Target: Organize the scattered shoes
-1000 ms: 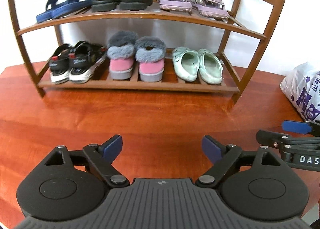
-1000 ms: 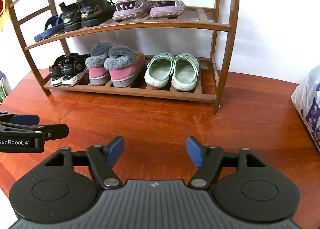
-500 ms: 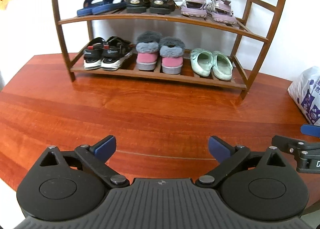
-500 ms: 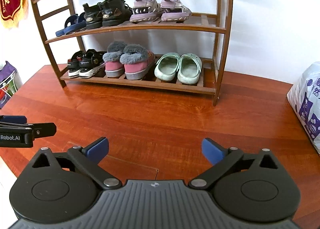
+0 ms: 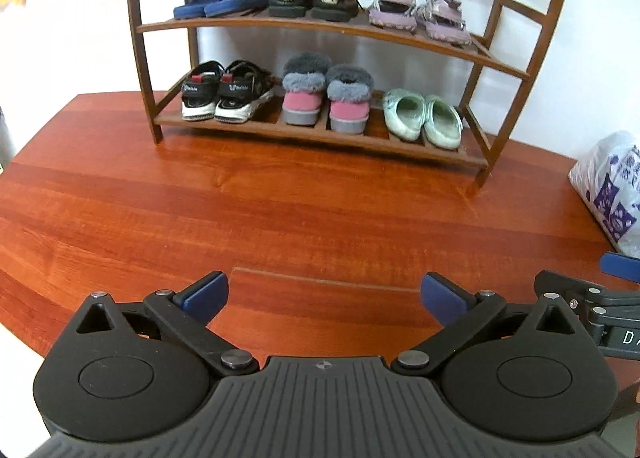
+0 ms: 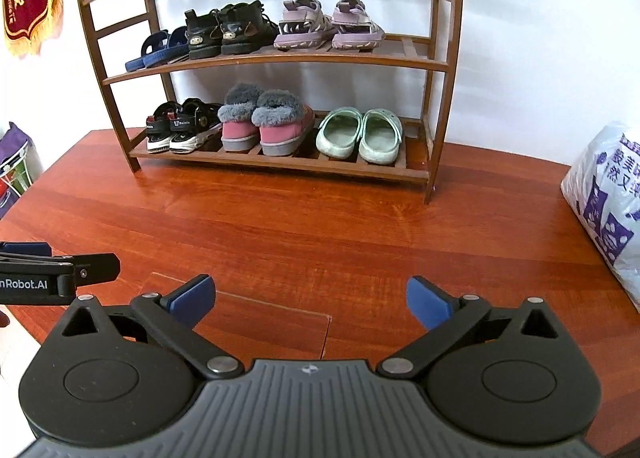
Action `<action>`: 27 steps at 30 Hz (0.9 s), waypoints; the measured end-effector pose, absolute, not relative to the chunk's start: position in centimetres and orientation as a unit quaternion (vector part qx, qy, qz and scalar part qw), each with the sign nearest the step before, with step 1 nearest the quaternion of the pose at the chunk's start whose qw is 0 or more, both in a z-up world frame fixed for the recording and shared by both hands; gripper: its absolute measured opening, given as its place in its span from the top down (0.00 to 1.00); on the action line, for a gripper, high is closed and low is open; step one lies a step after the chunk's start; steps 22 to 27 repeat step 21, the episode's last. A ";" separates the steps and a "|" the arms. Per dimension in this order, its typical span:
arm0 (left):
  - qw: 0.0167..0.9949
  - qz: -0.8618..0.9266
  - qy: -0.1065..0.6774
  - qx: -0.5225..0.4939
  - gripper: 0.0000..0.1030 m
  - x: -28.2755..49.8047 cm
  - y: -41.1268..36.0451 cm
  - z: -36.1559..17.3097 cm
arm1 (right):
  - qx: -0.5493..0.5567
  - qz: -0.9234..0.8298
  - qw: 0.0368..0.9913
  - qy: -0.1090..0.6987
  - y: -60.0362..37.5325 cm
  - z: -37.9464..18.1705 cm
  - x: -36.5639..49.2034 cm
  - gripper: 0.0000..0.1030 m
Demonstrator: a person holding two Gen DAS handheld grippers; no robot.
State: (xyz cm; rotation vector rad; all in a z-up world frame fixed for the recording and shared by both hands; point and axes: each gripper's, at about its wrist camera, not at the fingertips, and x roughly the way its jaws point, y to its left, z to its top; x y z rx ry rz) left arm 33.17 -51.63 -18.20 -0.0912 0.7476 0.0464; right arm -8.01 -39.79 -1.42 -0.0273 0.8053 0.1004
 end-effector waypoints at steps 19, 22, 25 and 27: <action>0.934 -0.004 0.356 -0.032 0.00 31.9 -51.2 -17.9 | -0.015 0.023 0.919 0.394 -38.5 -1.6 -10.8 0.01; 0.934 -0.002 0.355 -0.030 0.00 31.8 -51.3 -17.9 | -0.014 0.022 0.919 0.394 -38.5 -1.6 -10.9 0.01; 0.934 -0.002 0.355 -0.030 0.00 31.8 -51.3 -17.9 | -0.014 0.022 0.919 0.394 -38.5 -1.6 -10.9 0.01; 0.934 -0.002 0.355 -0.030 0.00 31.8 -51.3 -17.9 | -0.014 0.022 0.919 0.394 -38.5 -1.6 -10.9 0.01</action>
